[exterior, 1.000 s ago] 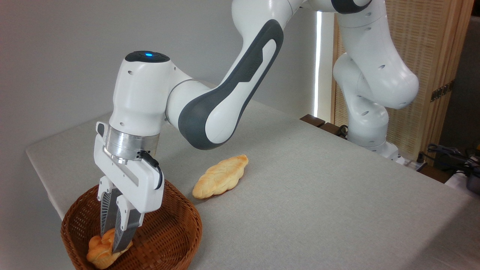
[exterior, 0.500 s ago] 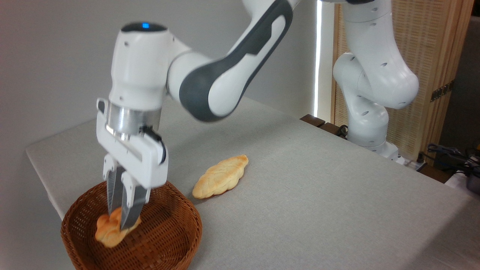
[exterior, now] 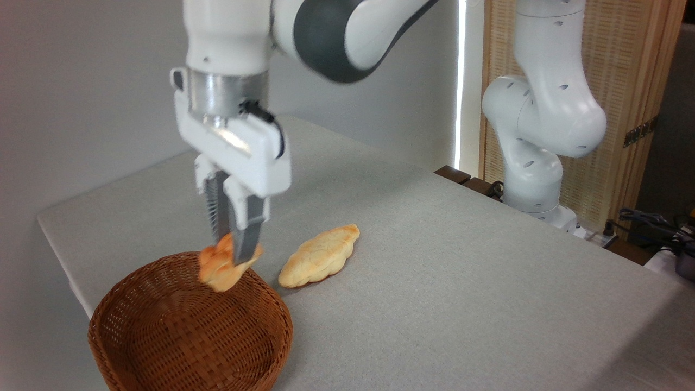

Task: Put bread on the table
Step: 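Carry the bun over and lower it beside the long bread roll, then open the gripper to release the bun and raise it away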

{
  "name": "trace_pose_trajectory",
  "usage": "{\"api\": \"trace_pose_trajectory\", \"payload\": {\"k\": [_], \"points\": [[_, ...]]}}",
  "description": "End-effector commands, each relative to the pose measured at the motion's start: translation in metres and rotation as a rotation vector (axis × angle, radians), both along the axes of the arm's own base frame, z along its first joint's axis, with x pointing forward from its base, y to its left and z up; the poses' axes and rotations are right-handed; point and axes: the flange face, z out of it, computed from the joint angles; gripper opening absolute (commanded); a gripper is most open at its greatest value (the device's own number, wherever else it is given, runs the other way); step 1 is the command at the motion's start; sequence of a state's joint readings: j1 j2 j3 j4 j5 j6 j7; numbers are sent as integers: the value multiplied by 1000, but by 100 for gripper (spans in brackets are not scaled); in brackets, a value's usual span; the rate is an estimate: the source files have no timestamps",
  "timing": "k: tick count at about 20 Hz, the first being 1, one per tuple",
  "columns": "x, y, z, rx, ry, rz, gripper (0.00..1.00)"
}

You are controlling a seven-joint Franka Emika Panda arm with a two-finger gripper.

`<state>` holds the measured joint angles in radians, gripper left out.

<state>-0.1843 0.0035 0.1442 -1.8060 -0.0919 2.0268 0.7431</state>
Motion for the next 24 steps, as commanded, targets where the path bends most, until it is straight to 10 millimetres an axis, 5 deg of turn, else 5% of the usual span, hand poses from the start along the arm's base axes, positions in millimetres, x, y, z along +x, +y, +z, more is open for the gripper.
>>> {"api": "trace_pose_trajectory", "payload": {"k": [1, 15, 18, 19, 24], "points": [[-30, 13, 19, -21, 83, -34, 42], [-69, 11, -23, -18, 338, -57, 46], [-72, 12, -46, -16, 387, -61, 68], [-74, 12, -58, -15, 419, -60, 91], [-68, 12, -80, -10, 465, -53, 100]]}}
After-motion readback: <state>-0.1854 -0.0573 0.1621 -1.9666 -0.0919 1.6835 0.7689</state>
